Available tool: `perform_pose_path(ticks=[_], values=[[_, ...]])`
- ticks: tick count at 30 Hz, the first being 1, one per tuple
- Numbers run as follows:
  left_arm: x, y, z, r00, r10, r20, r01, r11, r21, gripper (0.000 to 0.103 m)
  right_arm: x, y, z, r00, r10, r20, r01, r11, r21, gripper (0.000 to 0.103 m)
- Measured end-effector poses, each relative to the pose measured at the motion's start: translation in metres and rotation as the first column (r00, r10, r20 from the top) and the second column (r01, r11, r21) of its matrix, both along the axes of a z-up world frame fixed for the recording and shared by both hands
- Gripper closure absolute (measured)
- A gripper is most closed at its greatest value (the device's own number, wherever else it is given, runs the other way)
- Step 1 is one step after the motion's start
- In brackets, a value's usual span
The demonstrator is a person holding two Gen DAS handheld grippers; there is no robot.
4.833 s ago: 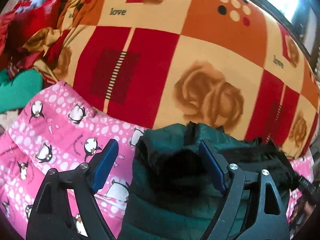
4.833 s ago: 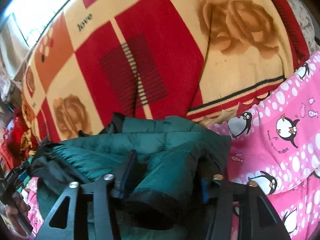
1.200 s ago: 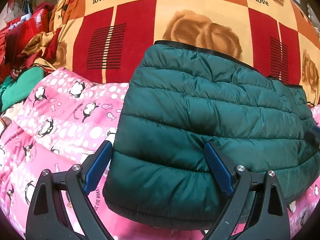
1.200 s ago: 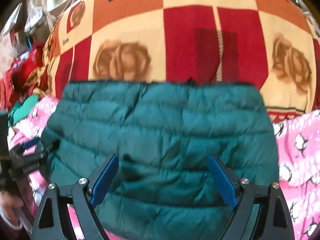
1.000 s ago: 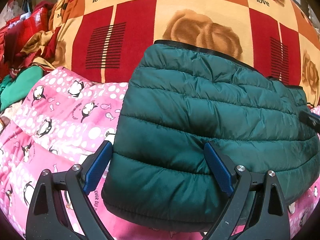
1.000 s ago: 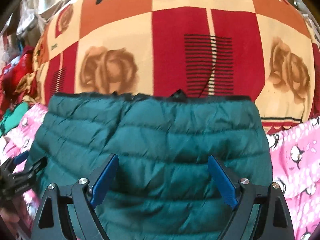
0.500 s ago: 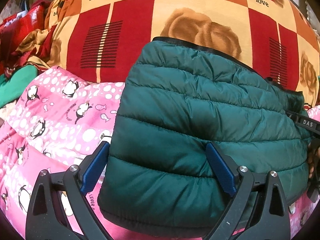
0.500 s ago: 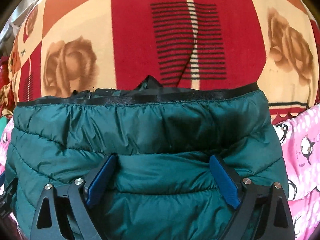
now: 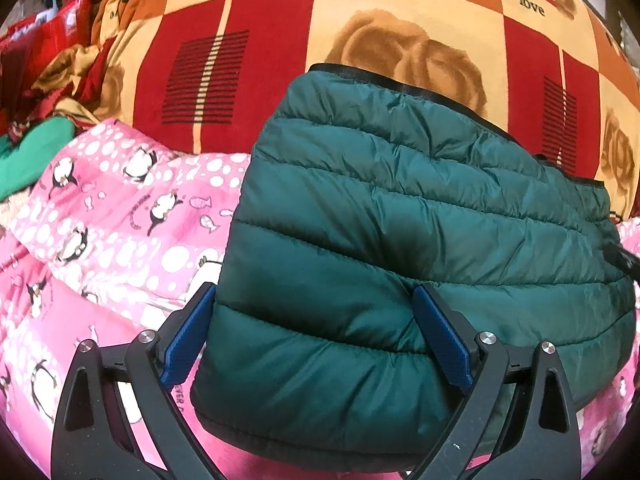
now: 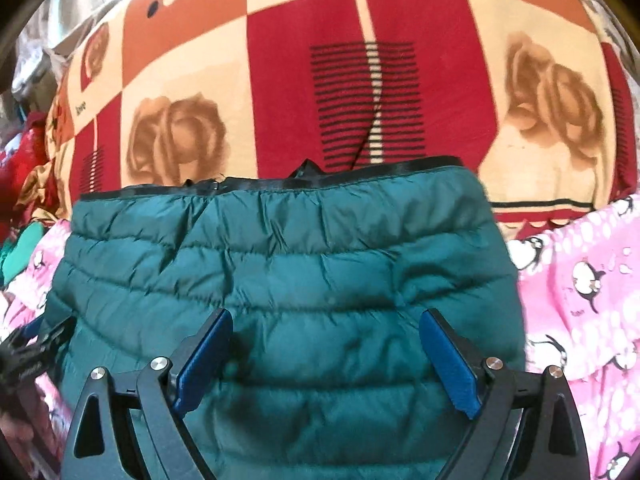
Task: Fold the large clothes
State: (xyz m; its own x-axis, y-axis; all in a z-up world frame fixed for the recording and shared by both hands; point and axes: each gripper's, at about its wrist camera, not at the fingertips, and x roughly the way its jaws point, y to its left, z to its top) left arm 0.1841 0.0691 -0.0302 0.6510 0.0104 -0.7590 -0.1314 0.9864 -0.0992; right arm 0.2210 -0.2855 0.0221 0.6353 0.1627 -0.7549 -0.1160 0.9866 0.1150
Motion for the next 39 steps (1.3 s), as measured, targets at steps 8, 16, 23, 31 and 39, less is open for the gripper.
perform_pose_path(ticks=[8, 16, 23, 31, 39], values=[[0.007, 0.015, -0.003, 0.995, -0.038, -0.094, 0.025, 0.991, -0.131, 0.001, -0.021, -0.048, -0.01, 0.997, -0.072, -0.036, 0.073, 0.997, 0.031, 0.01], [0.023, 0.04, 0.013, 0.998, -0.026, -0.052, 0.011, 0.964, -0.267, 0.001, -0.003, -0.083, -0.035, 0.985, -0.104, -0.14, 0.127, 0.977, 0.171, 0.004], [0.055, 0.05, -0.021, 0.985, -0.08, -0.156, 0.004, 0.9, -0.436, 0.001, 0.02, -0.1, -0.066, 0.98, -0.017, -0.2, 0.086, 0.936, 0.342, 0.001], [0.065, 0.04, -0.032, 0.975, -0.151, -0.164, 0.056, 0.878, -0.475, 0.0, 0.036, -0.092, -0.075, 0.977, 0.068, -0.201, 0.012, 0.928, 0.372, 0.0], [0.053, 0.022, -0.015, 0.98, -0.172, -0.103, 0.118, 0.911, -0.396, 0.036, 0.019, -0.079, -0.055, 0.988, 0.078, -0.13, -0.022, 0.921, 0.389, 0.047]])
